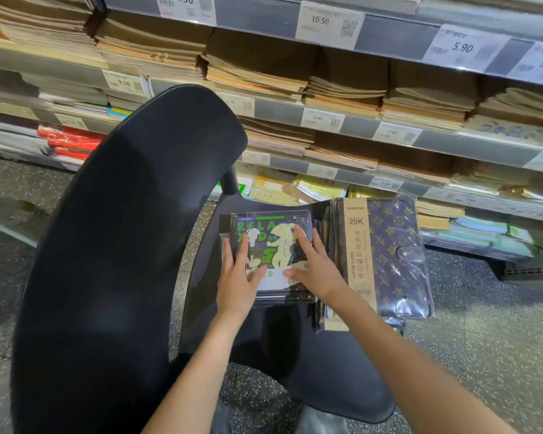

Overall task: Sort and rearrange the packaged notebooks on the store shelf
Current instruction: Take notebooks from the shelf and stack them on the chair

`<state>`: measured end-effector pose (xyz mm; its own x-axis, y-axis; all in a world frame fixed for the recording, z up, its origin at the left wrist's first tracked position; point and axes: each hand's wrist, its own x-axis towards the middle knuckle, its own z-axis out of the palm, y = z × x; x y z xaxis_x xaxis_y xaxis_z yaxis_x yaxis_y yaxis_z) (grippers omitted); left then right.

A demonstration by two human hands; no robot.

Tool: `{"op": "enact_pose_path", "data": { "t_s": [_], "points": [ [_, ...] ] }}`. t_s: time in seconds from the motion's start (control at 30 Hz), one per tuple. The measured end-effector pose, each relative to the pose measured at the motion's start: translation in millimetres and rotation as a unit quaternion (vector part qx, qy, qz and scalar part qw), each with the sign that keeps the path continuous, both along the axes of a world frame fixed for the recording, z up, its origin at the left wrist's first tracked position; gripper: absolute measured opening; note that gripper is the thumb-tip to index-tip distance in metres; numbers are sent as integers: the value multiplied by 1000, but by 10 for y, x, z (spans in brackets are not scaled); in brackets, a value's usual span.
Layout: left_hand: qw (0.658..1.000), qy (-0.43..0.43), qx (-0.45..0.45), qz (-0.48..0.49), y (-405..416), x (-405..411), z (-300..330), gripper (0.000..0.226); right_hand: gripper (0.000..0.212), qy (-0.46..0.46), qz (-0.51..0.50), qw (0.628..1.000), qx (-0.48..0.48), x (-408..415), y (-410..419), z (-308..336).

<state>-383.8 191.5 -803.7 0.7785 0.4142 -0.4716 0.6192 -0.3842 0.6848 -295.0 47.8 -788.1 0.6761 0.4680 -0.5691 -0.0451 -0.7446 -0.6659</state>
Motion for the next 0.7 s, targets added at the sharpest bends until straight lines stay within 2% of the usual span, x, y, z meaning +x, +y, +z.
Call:
{"op": "enact_pose_path", "data": {
  "t_s": [0.13, 0.2, 0.27, 0.4, 0.5, 0.57, 0.7],
  "points": [
    [992, 57, 109, -17, -65, 58, 110, 72, 79, -57, 40, 998, -7, 82, -81, 75],
    [987, 39, 151, -30, -173, 153, 224, 66, 70, -117, 34, 993, -4, 171, -211, 184],
    [988, 2, 139, -60, -374, 257, 340, 59, 66, -159, 19, 987, -22, 297, -449, 279],
    [982, -40, 99, -155, -915, 408, 448, 58, 70, -225, 40, 960, -160, 550, -1122, 339],
    [973, -26, 93, -210, -1262, 467, 382, 64, 78, -177, 12, 962, -208, 673, -1537, 317],
    [968, 3, 76, -239, -1442, 469, 310, 71, 85, -128, -5, 973, -194, 702, -1696, 261],
    [961, 41, 68, -265, -1652, 413, 190, 88, 86, -52, -66, 995, -54, 594, -1758, 168]
  ]
}}
